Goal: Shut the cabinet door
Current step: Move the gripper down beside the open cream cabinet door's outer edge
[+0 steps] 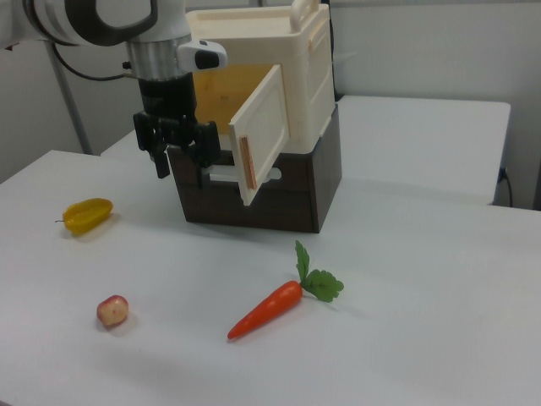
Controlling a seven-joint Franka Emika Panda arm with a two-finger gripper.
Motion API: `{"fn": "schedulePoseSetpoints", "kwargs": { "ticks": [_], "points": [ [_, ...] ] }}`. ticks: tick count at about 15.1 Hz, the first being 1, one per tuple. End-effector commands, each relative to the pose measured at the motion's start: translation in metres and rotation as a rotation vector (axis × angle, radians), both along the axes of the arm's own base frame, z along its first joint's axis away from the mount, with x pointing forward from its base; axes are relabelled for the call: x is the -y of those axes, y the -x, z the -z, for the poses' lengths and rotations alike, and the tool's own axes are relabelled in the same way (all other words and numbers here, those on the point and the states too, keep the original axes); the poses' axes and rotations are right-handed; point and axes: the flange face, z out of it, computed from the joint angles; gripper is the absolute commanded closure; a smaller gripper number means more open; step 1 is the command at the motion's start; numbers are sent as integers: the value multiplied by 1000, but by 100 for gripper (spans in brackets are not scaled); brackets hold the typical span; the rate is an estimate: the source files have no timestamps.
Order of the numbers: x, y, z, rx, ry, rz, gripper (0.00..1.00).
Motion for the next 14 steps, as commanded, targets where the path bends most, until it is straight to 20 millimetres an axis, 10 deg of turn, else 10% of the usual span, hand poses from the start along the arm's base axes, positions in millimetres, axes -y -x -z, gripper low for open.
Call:
{"fn": "schedulePoseSetpoints", "kwargs": {
  "ticks": [1,6,14],
  "points": [
    [-1,4,-1,4,-6,-61,39],
    [10,9,-4,9,-49,-155,88],
    [51,12,-10,37,-63,-477,100]
  ]
}}
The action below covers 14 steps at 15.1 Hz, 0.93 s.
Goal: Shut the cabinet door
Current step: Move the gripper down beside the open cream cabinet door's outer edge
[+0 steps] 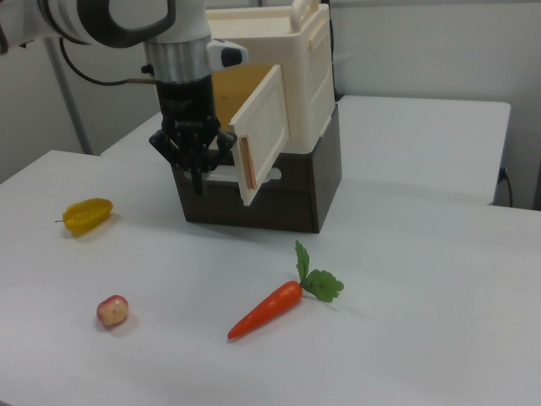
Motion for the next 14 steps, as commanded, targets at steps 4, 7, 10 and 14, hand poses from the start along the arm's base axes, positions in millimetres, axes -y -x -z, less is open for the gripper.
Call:
{"fn": "schedulePoseSetpoints", "kwargs": {
  "ticks": [4,7,10,14],
  "points": [
    [25,-18,2,132,36,-248,100],
    [40,-40,16,196,81,-357,100],
    [59,-58,32,262,117,-397,100],
    [53,-69,38,341,31,-470,100]
  ]
}}
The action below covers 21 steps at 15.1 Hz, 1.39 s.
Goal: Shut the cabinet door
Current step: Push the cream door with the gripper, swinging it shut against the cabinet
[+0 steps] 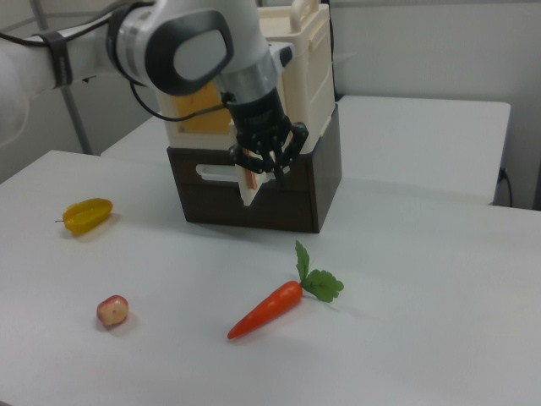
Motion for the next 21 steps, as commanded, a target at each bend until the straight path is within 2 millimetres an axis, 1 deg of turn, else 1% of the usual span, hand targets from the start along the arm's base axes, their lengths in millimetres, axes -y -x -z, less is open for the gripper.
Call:
{"fn": "schedulePoseSetpoints", "kwargs": {
  "ticks": [1,2,5,6,7,9,10,12,15,16,18,19,21],
  "points": [
    [-6,-4,-4,69,-94,-117,100],
    [-10,-4,-3,72,-115,-137,100],
    [-32,-10,-3,72,-134,-167,99],
    [-50,-14,-3,70,-137,-189,99],
    [-63,-17,-3,69,-140,-208,99],
    [-84,-21,-5,69,-150,-205,97],
    [-99,-23,-6,70,-161,-193,97],
    [-124,-28,-6,76,-182,-165,97],
    [-145,-31,-7,78,-232,-95,97],
    [-155,-33,-11,104,-259,-63,97],
    [-182,-42,-21,188,-317,23,97],
    [-190,-47,-22,220,-332,77,97],
    [-210,-61,-9,250,-350,143,97]
  ]
}}
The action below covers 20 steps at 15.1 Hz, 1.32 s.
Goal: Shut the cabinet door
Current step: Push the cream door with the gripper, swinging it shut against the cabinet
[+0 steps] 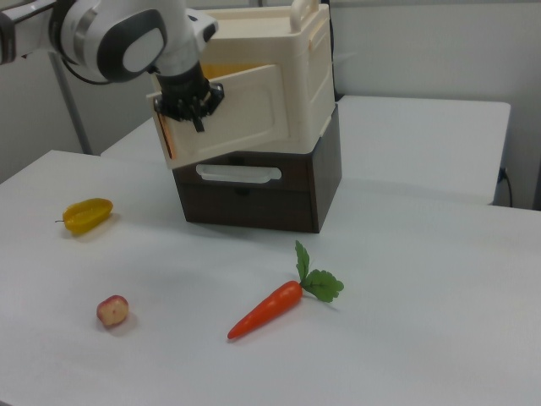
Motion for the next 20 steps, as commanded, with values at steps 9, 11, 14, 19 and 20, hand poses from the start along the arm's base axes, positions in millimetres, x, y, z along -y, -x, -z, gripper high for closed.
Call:
{"fn": "schedulePoseSetpoints", "kwargs": {
  "ticks": [9,11,14,19,20],
  "points": [
    [-89,-49,42,165,-195,360,97],
    [-90,-52,33,200,-233,408,97],
    [-91,-56,38,220,-246,435,97],
    [-82,-44,39,112,-207,423,98],
    [-76,-38,38,54,-193,422,98]
  ]
}}
